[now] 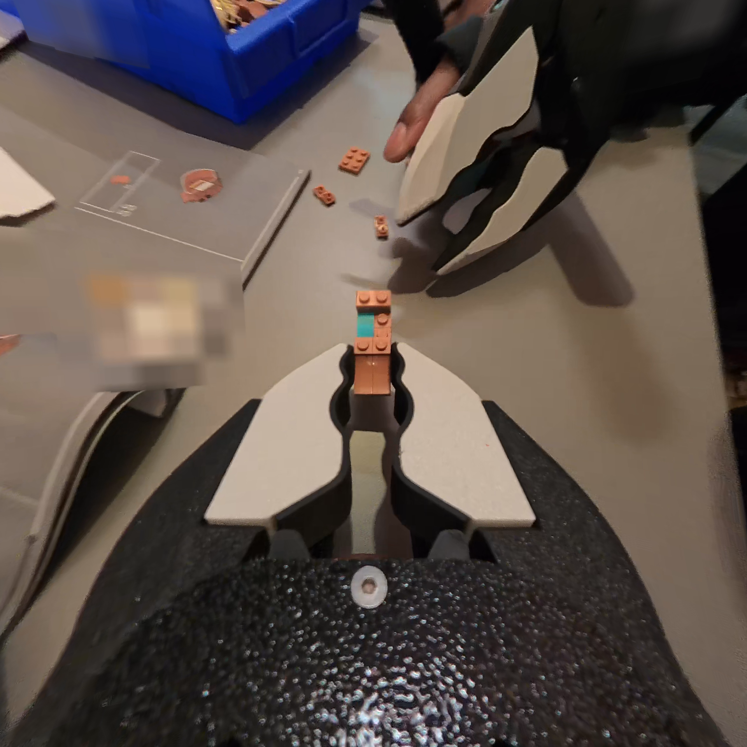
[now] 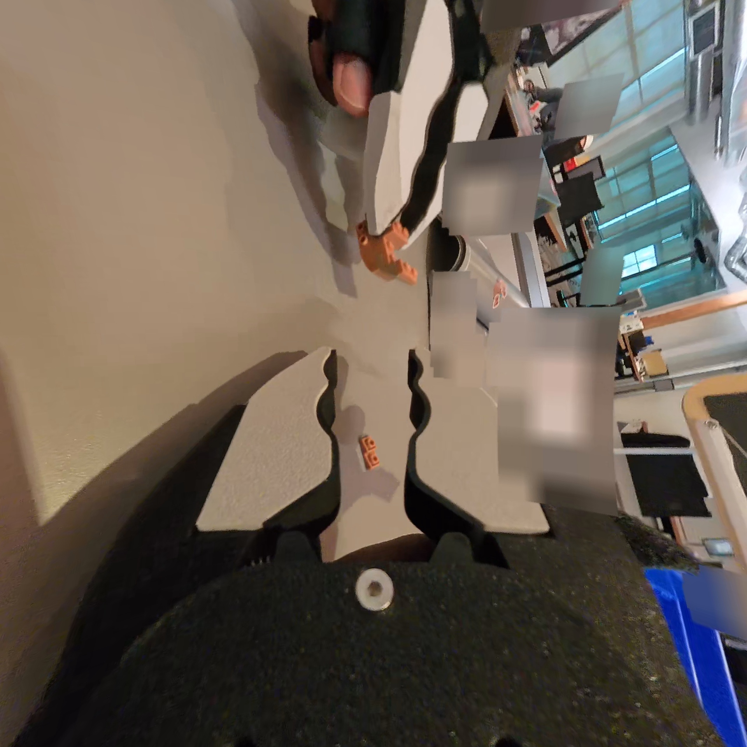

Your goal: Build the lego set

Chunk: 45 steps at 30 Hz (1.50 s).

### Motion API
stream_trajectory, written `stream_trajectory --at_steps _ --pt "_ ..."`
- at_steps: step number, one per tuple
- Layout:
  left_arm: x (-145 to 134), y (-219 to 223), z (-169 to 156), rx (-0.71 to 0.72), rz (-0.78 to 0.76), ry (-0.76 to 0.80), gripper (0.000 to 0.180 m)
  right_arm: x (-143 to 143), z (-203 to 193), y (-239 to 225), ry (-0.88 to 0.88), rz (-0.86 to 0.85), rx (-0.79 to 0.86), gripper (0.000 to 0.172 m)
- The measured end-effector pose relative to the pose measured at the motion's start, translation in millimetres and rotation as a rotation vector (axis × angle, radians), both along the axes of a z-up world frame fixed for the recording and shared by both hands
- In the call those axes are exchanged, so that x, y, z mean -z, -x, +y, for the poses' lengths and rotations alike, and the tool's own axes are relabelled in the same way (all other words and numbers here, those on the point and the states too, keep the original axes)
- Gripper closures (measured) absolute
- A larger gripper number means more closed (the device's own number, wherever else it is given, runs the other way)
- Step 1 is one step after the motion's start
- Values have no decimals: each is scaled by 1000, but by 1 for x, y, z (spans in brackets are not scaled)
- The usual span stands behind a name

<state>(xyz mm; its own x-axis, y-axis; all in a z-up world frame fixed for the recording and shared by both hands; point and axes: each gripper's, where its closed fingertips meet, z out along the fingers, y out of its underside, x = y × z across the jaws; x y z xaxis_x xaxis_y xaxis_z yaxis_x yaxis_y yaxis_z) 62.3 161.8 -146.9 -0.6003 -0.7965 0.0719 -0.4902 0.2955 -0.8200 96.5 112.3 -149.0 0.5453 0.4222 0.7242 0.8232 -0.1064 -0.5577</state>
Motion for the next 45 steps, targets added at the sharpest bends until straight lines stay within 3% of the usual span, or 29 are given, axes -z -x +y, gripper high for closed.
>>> stream_trajectory --at_steps 11,27,34,39,45 --pt "11 -6 24 -84 -20 -161 164 -1 6 -13 -26 75 86 145" --pt "23 -5 22 -58 9 -177 163 -1 6 -15 -53 44 113 151" --pt "16 -6 20 -58 -26 -151 150 -2 7 -18 -60 54 133 150" --pt "-10 -9 29 -99 -184 -124 138 -7 8 -21 -93 72 157 150" --pt "-38 -19 52 -224 -448 -198 142 -11 7 -23 -135 48 175 150"
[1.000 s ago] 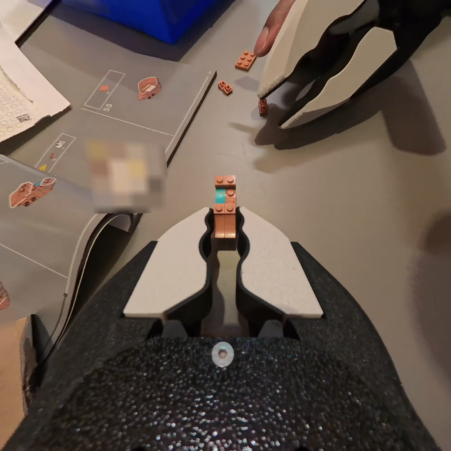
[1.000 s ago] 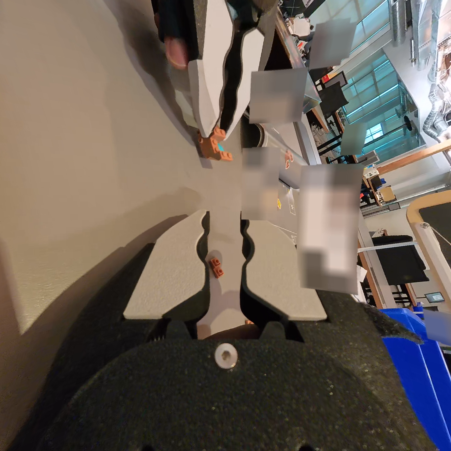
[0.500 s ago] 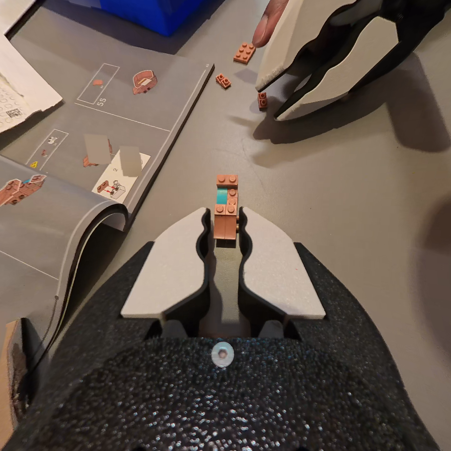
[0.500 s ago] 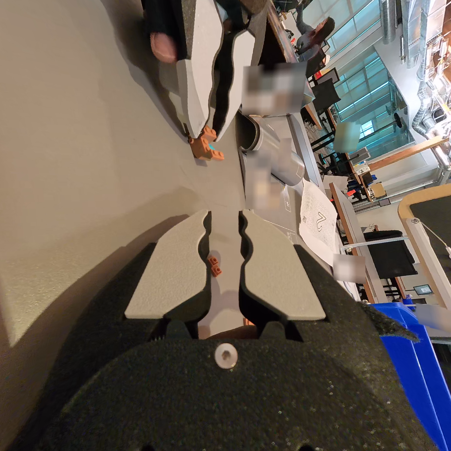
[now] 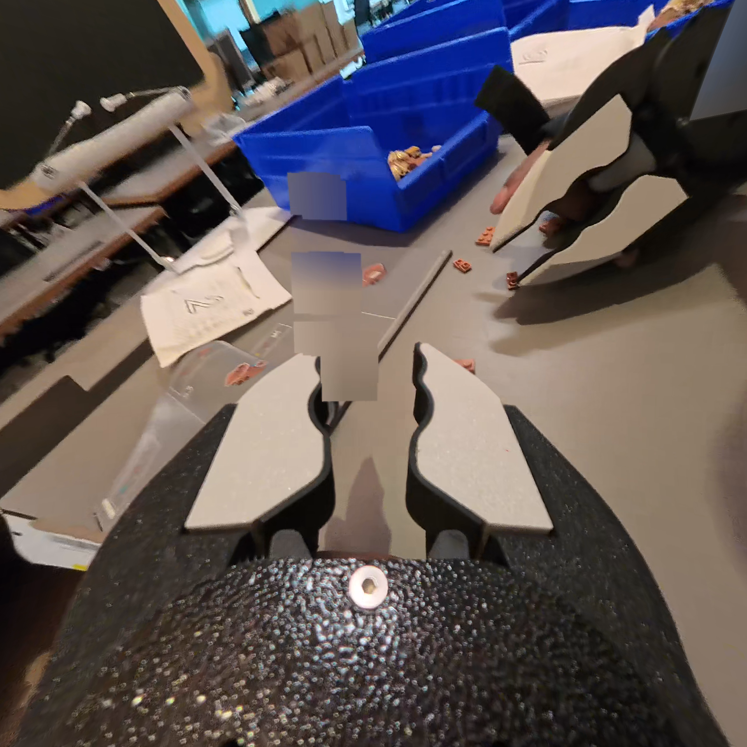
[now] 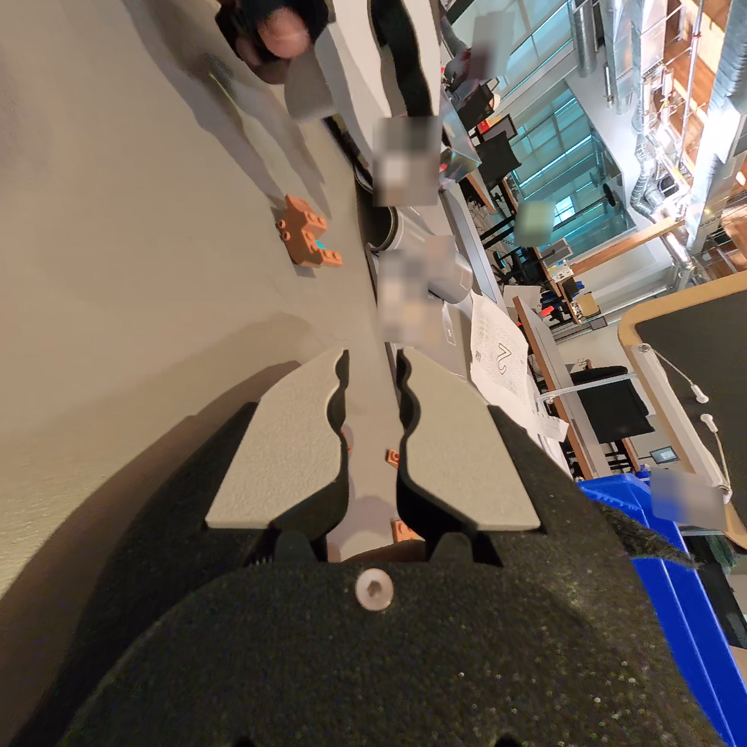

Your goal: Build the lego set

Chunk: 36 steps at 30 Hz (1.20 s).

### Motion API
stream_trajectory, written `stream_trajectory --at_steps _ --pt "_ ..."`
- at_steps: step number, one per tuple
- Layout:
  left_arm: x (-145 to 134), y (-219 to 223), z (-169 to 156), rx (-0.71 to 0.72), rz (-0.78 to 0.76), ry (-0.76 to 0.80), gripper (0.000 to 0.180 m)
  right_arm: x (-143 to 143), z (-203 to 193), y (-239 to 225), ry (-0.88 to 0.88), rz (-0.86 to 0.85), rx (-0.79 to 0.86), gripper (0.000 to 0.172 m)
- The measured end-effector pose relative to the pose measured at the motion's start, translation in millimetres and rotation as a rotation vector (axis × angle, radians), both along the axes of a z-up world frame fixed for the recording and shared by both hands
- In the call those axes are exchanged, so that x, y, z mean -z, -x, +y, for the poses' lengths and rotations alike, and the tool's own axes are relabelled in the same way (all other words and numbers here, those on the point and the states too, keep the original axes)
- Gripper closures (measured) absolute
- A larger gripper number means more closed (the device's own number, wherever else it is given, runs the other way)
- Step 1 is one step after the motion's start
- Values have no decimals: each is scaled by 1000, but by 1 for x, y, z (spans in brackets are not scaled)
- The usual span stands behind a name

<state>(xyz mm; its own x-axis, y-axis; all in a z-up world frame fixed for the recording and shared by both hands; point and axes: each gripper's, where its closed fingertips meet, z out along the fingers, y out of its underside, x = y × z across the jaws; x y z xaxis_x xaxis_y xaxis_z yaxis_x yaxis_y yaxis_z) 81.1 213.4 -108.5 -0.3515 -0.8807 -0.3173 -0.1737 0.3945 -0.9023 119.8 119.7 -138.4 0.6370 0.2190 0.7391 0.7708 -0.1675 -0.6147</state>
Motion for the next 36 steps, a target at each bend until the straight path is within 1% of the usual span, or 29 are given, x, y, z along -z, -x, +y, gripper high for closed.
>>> stream_trajectory --at_steps 6,12,14,21,26,29,36 --pt "2 -3 -1 -24 -38 -12 149 -4 0 -4 -12 21 25 150" --pt "-5 -1 9 -75 -45 66 158 -7 1 -12 -24 48 71 151" --pt "-7 0 12 -97 -58 68 162 -9 1 -15 -39 48 92 151" --pt "-12 5 20 -184 -98 -13 168 -22 -4 -28 -109 12 174 155" --pt "-6 6 23 -245 -94 -91 169 -33 -9 -32 -151 -30 204 157" --pt "-2 7 28 -281 -93 -142 169 -33 -9 -32 -155 -37 208 158" --pt "-7 8 39 -328 -121 -108 175 -26 -8 -29 -139 -42 207 160"
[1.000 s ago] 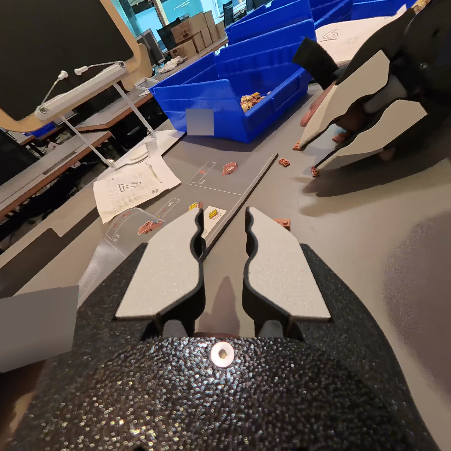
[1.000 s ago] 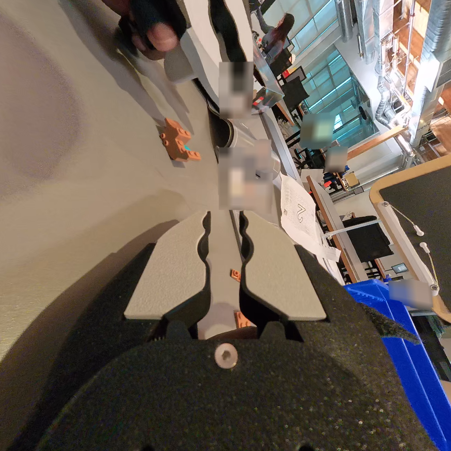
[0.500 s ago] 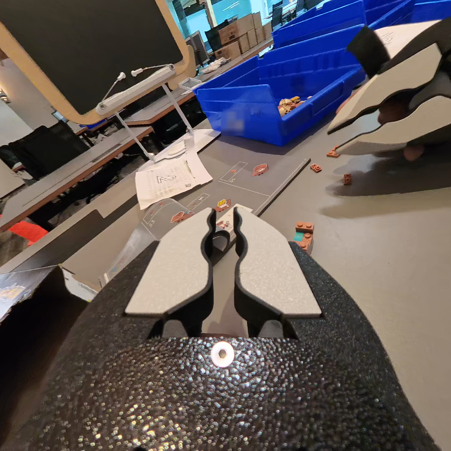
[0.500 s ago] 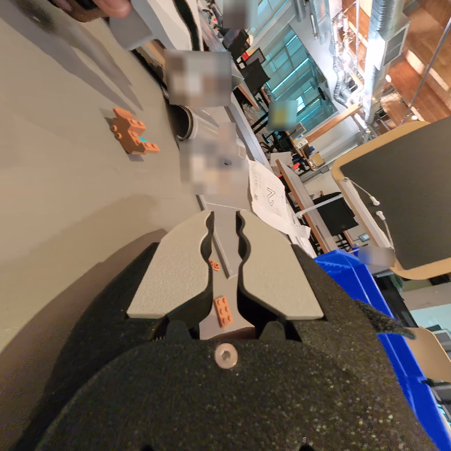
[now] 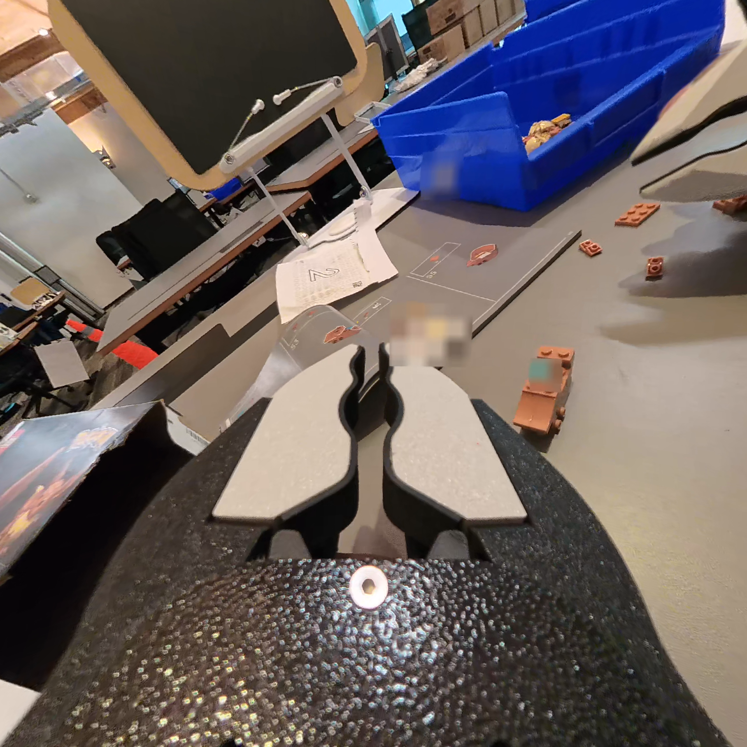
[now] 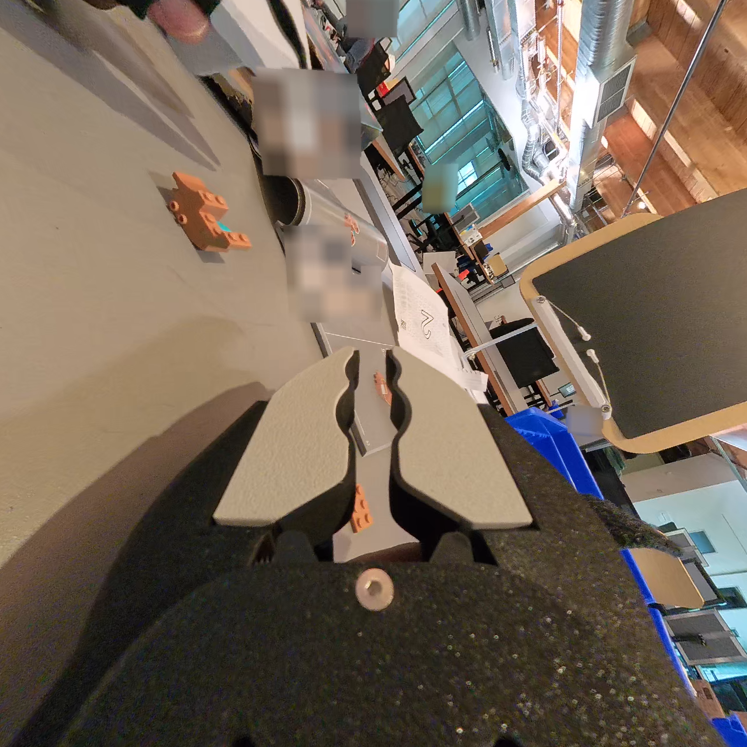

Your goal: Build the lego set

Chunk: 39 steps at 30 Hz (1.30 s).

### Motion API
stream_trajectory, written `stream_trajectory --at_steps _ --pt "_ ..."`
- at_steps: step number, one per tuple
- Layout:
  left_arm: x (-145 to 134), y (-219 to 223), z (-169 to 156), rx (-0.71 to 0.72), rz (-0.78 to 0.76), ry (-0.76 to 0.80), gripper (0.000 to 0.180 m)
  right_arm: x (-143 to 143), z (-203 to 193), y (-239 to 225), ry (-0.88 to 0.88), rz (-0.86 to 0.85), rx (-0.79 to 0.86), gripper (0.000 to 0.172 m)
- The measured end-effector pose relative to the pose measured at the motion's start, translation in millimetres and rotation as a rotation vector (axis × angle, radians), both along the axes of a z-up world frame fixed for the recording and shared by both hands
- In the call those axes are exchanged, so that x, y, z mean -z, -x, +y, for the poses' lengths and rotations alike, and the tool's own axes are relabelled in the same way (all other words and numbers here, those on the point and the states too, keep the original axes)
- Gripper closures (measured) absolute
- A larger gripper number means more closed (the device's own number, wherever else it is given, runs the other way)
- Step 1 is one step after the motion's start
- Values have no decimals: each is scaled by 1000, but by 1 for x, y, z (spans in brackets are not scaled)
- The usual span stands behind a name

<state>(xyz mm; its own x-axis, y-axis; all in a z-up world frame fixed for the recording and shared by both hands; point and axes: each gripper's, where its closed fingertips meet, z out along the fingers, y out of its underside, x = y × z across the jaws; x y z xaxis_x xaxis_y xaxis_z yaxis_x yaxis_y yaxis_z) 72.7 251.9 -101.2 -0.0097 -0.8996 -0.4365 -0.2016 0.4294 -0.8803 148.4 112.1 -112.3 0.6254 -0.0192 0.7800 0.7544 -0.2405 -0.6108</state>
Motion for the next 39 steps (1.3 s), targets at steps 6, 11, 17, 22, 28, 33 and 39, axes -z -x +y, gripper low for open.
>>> stream_trajectory --at_steps 6,11,17,22,28,33,39 --pt "-3 0 -2 16 -9 24 180 0 0 -2 -2 75 -9 163" --pt "-9 3 -4 33 -29 96 180 -3 -1 -8 -22 188 -10 165" --pt "-9 5 4 25 -30 214 180 -10 -5 -15 -49 309 -8 169" --pt "-12 6 1 24 -39 208 180 -11 -6 -13 -53 360 -8 172" --pt "-17 5 -2 -16 -65 104 180 -17 -10 -6 -78 370 -23 172" --pt "-7 2 10 -95 -58 52 180 -19 -15 5 -82 412 -60 172" --pt "-7 3 11 -126 -68 20 180 -20 -17 10 -86 460 -84 172"
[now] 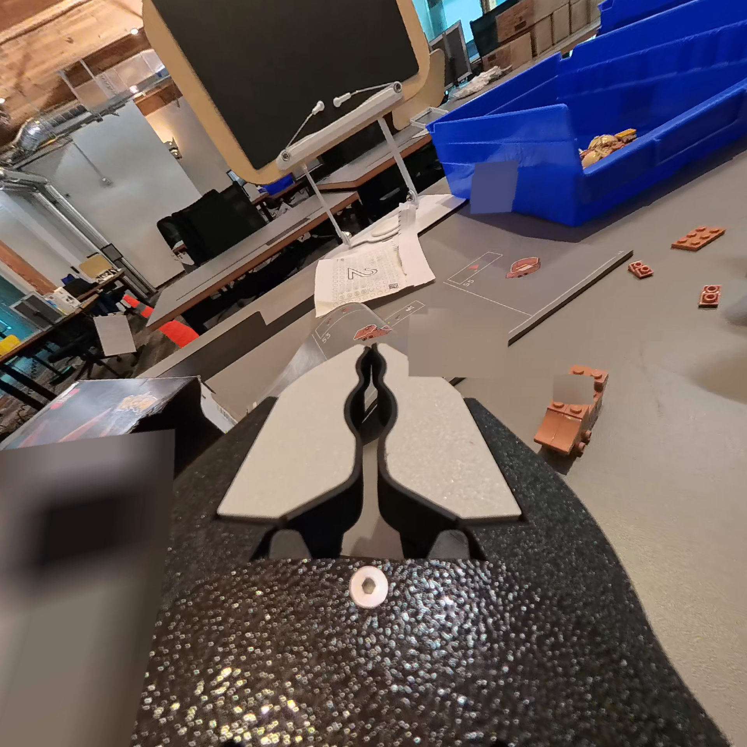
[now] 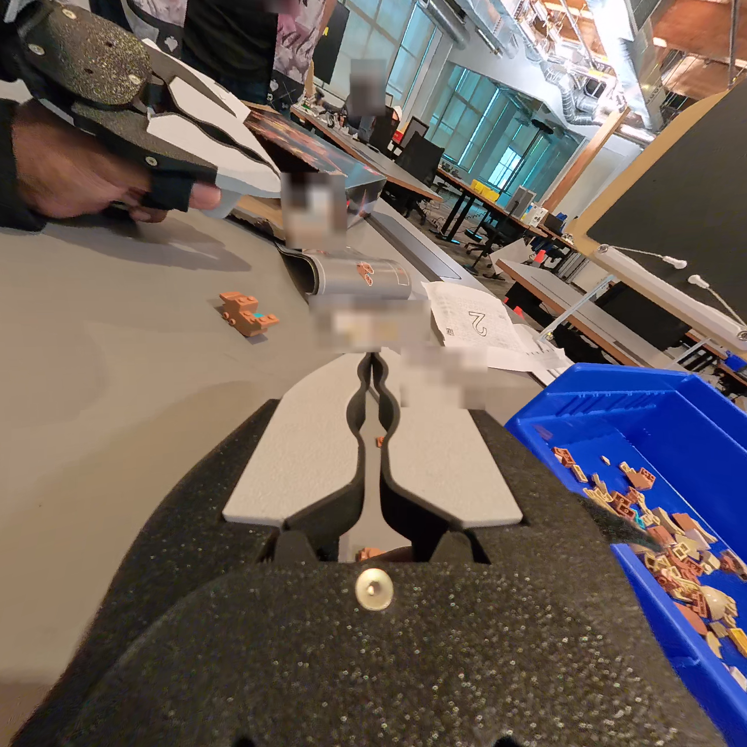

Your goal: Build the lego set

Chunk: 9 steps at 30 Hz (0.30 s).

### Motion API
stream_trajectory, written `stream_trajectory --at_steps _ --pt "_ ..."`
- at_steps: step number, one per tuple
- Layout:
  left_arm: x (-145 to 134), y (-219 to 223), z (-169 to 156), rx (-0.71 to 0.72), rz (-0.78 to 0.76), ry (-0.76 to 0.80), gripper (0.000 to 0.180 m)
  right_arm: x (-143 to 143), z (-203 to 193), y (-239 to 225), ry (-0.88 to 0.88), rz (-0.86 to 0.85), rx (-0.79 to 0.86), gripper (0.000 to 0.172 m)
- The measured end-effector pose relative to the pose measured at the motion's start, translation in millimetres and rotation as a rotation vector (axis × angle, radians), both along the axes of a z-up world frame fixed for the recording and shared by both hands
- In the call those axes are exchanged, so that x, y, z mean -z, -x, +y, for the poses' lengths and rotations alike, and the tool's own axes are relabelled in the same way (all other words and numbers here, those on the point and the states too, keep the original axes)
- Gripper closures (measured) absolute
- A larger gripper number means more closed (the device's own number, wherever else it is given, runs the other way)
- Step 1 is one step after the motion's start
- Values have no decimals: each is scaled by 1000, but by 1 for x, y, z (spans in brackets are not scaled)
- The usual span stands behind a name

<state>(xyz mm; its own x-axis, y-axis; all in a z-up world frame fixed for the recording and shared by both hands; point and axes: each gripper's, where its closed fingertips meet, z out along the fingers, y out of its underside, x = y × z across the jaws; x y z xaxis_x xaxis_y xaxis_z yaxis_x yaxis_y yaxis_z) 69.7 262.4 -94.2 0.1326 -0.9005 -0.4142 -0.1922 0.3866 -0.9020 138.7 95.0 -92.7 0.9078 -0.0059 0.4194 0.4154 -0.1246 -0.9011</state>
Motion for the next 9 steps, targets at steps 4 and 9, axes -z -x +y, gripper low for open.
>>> stream_trajectory --at_steps 4,9 --pt "-3 1 4 -8 -18 25 180 -2 -3 0 -17 9 -5 172" --pt "-8 8 10 -18 -62 49 180 -4 -3 -3 -22 43 0 172"
